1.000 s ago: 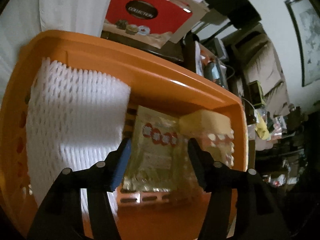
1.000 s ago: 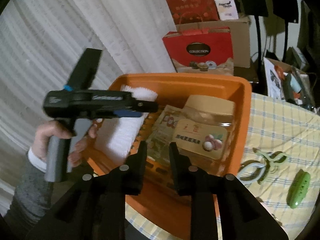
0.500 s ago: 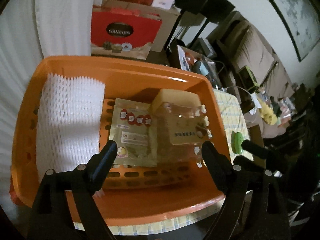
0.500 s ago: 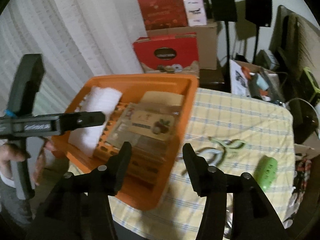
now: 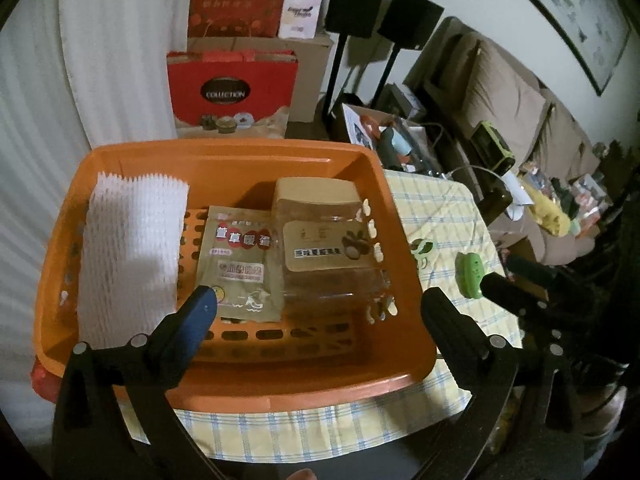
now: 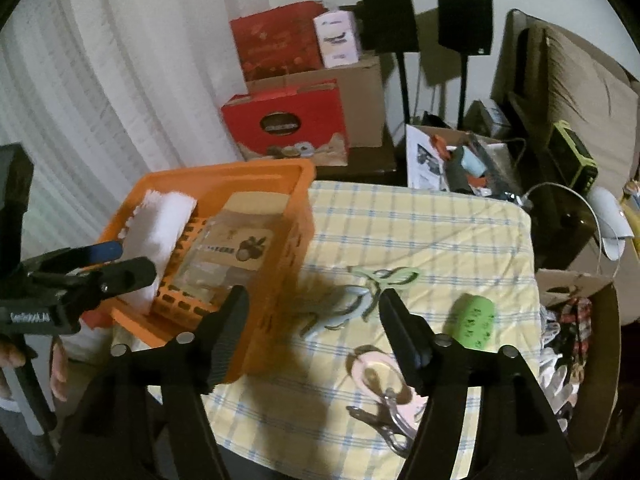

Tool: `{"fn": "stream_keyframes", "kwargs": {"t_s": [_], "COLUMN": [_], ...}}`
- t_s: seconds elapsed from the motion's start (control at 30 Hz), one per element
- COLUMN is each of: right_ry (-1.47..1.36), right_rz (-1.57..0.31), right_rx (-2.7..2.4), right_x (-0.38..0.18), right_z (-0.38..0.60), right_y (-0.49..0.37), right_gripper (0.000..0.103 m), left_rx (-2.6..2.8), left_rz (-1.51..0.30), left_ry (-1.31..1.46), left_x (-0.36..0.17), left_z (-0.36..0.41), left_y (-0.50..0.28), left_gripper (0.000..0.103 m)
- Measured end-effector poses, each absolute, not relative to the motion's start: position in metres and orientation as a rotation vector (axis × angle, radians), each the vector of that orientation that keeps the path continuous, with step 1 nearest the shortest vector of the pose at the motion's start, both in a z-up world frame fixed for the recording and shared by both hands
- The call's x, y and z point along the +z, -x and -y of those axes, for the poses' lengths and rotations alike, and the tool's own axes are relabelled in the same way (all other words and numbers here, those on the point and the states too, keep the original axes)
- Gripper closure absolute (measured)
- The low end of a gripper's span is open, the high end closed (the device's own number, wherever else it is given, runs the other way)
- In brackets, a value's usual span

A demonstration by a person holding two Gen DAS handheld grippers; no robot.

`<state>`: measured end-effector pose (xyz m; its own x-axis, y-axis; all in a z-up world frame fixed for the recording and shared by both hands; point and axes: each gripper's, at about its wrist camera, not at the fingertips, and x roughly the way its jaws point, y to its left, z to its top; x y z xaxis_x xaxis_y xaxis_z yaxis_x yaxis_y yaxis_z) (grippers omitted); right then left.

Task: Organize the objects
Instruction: 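Withdraw both grippers from the basket toward the items on the cloth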

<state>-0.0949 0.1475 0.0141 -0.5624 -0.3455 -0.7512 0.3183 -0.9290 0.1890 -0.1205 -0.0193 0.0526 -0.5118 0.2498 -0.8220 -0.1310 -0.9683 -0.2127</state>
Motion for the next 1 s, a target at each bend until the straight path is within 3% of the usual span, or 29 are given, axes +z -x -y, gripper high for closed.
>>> {"fn": "stream_keyframes", "kwargs": {"t_s": [0.07, 0.4, 1.0], "right_ry": [-1.197, -1.184, -1.267], "right_rz": [0.049, 0.070, 0.107], "right_rx": [-2.510, -2.565, -2.657], "right_x": [0.015, 0.016, -0.006], "right_z": [-0.154, -0.179, -0.251], "right_y": [0.093, 0.086, 0.082], "right_gripper": [0.023, 0.020, 0.020], "left_rx": [2.566, 2.581, 2.493], "left_rz": [0.143, 0.045, 0.083], "left_ry": [1.398, 1.351, 1.352], "left_x": [0.055, 0.061, 0.039], "left_z": [0.012, -0.027, -0.089], "left_y": [0.115, 0.097, 0.086], "left_gripper": [0.000, 0.000, 0.000]}}
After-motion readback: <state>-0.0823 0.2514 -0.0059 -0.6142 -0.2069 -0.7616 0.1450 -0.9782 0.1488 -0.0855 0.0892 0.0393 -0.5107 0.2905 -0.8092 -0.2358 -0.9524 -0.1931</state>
